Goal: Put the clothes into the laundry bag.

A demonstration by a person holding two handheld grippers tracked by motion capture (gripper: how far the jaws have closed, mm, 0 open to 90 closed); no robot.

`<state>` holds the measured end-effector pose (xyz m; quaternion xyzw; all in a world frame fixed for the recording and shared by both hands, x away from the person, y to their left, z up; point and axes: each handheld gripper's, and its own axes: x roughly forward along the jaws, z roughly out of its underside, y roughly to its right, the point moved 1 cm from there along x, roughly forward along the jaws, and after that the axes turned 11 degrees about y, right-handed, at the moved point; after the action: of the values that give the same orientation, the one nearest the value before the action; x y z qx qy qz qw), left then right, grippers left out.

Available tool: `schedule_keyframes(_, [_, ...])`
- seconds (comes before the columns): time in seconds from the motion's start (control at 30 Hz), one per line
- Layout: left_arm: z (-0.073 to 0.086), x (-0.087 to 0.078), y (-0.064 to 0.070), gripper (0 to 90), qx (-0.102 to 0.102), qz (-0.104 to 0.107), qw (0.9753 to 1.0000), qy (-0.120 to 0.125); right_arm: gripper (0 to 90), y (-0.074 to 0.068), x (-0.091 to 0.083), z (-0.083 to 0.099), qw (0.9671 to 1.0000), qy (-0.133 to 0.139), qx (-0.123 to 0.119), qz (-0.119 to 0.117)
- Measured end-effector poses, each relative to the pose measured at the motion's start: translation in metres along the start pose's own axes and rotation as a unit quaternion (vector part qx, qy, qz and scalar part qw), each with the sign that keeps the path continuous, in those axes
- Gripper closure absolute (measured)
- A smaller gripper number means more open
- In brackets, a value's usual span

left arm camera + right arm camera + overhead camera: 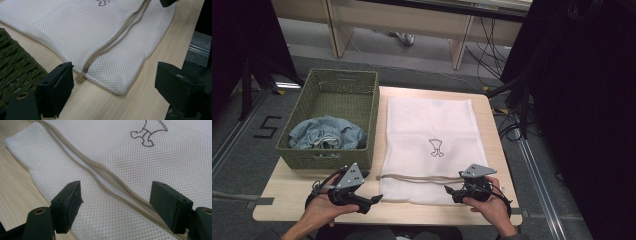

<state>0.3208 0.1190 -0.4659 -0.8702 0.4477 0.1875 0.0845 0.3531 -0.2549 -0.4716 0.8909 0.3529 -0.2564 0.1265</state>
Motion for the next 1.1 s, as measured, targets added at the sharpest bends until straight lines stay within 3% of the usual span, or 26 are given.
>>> schedule_keyframes(0.13, [0.0,-0.001,0.0,15.1,0.016,-0.006,0.9998,-0.007,26.1,-0.001,0.0,0.0,1.0,-0.001,0.001,0.0])
schedule_keyframes(0.3, [-0.001,-0.003,0.001,15.1,0.011,-0.008,0.9999,-0.006,25.7,-0.003,0.001,-0.001,1.0,-0.002,-0.002,-0.001])
schedule_keyframes(0.4, [-0.002,-0.003,-0.001,15.3,0.019,-0.01,0.9997,-0.009,24.0,-0.002,0.002,-0.001,0.9999,-0.004,-0.014,-0.007])
schedule_keyframes(0.57, [-0.001,-0.002,-0.001,15.3,0.009,-0.015,0.9998,0.001,22.9,-0.003,0.002,-0.001,0.9998,-0.003,-0.02,-0.007])
schedule_keyframes(0.63, [-0.002,-0.003,-0.001,15.3,-0.002,-0.006,1.0,-0.003,22.0,-0.005,0.003,-0.001,0.9997,-0.006,-0.023,-0.005])
schedule_keyframes(0.67, [-0.003,-0.004,0.0,15.3,-0.011,-0.001,0.9999,0.008,22.0,-0.006,0.003,-0.001,0.9998,-0.011,-0.017,-0.008])
schedule_keyframes(0.7, [-0.003,-0.004,0.002,15.3,-0.023,-0.002,0.9997,0.008,22.1,-0.006,0.004,-0.002,0.9995,-0.011,-0.029,-0.009])
schedule_keyframes(0.77, [-0.003,-0.005,0.005,15.3,-0.015,0.0,0.9998,0.01,22.5,-0.007,0.005,-0.003,0.9995,-0.017,-0.028,-0.003])
schedule_keyframes(0.83, [-0.004,-0.006,0.009,15.2,-0.006,-0.002,1.0,0.006,25.3,-0.005,0.007,-0.005,0.9987,-0.018,-0.048,-0.002])
schedule_keyframes(0.9, [-0.004,-0.005,0.01,15.2,0.006,0.006,1.0,0.004,29.4,-0.004,0.009,-0.007,0.9988,-0.029,-0.039,-0.001])
schedule_keyframes(0.97, [-0.004,-0.005,0.01,15.2,0.002,0.0,1.0,-0.002,31.9,-0.001,0.013,-0.009,0.998,-0.032,-0.054,0.002])
schedule_keyframes(1.0, [-0.003,-0.004,0.01,15.3,0.001,0.0,1.0,0.003,36.0,0.002,0.018,-0.01,0.9964,-0.04,-0.074,0.007])
schedule_keyframes(1.03, [-0.004,-0.005,0.009,15.3,0.008,0.002,1.0,-0.003,36.0,0.002,0.018,-0.01,0.9964,-0.04,-0.074,0.007])
schedule_keyframes(1.1, [-0.003,-0.004,0.009,15.2,0.002,-0.008,1.0,-0.004,40.0,0.005,0.023,-0.01,0.9954,-0.054,-0.079,0.003])
